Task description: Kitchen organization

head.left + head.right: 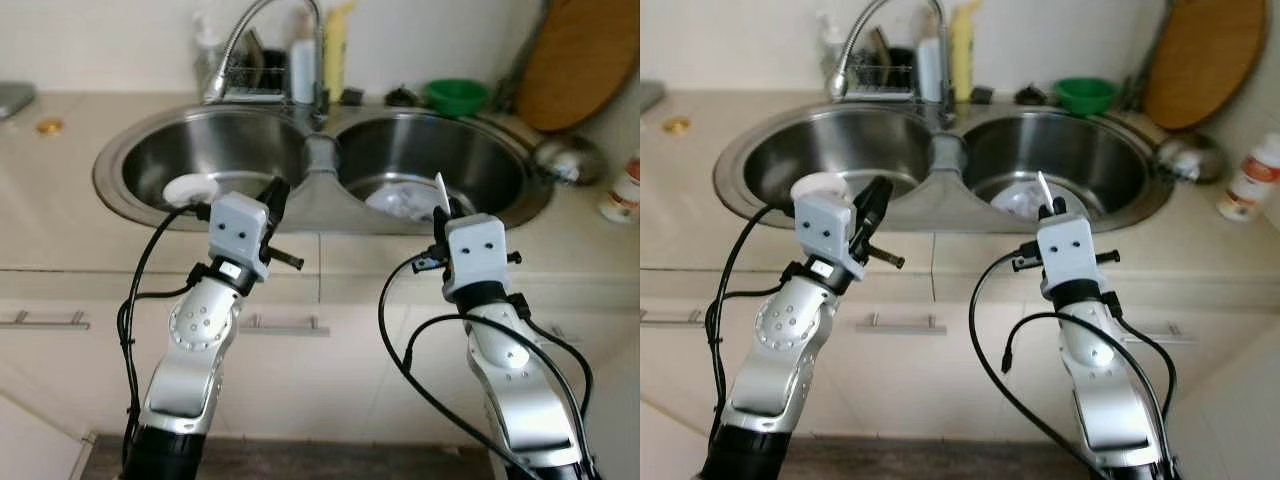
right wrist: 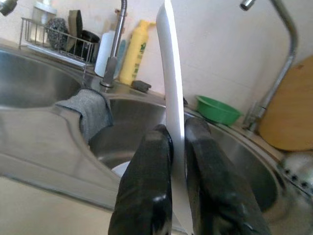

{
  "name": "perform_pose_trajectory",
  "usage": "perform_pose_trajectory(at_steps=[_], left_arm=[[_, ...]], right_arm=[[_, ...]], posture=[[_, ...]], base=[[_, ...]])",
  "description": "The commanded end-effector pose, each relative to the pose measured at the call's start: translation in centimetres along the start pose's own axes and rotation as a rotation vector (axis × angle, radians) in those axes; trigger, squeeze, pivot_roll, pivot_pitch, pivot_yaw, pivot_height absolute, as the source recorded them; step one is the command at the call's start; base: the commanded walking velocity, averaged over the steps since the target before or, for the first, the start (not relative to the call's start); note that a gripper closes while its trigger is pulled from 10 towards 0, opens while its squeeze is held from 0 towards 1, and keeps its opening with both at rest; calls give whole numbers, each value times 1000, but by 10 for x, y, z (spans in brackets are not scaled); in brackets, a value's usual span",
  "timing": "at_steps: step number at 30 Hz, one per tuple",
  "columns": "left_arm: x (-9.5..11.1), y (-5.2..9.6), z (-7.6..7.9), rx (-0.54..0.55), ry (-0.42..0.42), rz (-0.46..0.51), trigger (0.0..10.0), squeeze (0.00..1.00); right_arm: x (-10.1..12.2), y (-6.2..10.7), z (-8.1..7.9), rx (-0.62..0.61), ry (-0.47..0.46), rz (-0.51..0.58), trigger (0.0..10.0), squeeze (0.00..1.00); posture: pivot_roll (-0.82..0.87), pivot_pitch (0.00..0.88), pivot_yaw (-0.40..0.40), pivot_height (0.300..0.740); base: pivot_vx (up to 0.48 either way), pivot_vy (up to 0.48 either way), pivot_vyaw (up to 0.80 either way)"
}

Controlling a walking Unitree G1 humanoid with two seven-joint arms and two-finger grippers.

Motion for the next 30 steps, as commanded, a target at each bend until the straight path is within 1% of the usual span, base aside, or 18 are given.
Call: perform_pose_trajectory(at_steps=[1,6,14,20,25,26,27,29,30], left_arm=[[6,-3,5,-29,-17,18,10000,0],[6,-3,5,-29,-17,19,10000,0],[5,-3,5,-29,-22,18,10000,0],[5,-3,5,-26,-24,15,10000,0],[5,-4,4,-27,-24,17,10000,0],[5,-4,5,-28,-23,17,10000,0],[5,-4,5,-30,-23,17,10000,0],[5,-4,6,-32,-22,16,10000,0],[5,-4,6,-34,-21,16,10000,0]], right_arm=[[1,-1,3,-14,-4,3,10000,0],[0,-2,6,-29,-22,1,10000,0],[-1,-4,6,-38,-22,-2,10000,0],[-4,-5,7,-39,-19,-12,10000,0],[-10,-8,8,-33,-35,-46,10000,0],[-19,-13,6,-14,-40,-99,10000,0],[-22,-17,4,-4,-56,-121,10000,0],[-24,-22,2,13,-85,-134,10000,0],[-25,-28,-1,31,-86,-146,10000,0]], posture=[[91,0,-33,740],[91,0,-33,740],[94,0,-31,740],[94,0,-31,740],[96,0,-32,740],[91,0,-28,740],[91,0,-28,740],[91,0,-26,740],[92,0,-25,740]], base=[[311,0,0],[314,0,0],[301,0,0],[0,0,0],[0,0,0],[0,0,0],[0,0,0],[0,0,0],[0,0,0]])
Point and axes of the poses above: a point about 5 cm out from each wrist's last joint towards the gripper, its own y axis pointing back from the gripper into the wrist, its own x axis along the axis of the wrist's last joint, z = x × y, the point moved 5 cm from there along -y, pointing out of the wrist towards the gripper, and after that the axes turned 11 degrees about y, right-handed, at the moved point
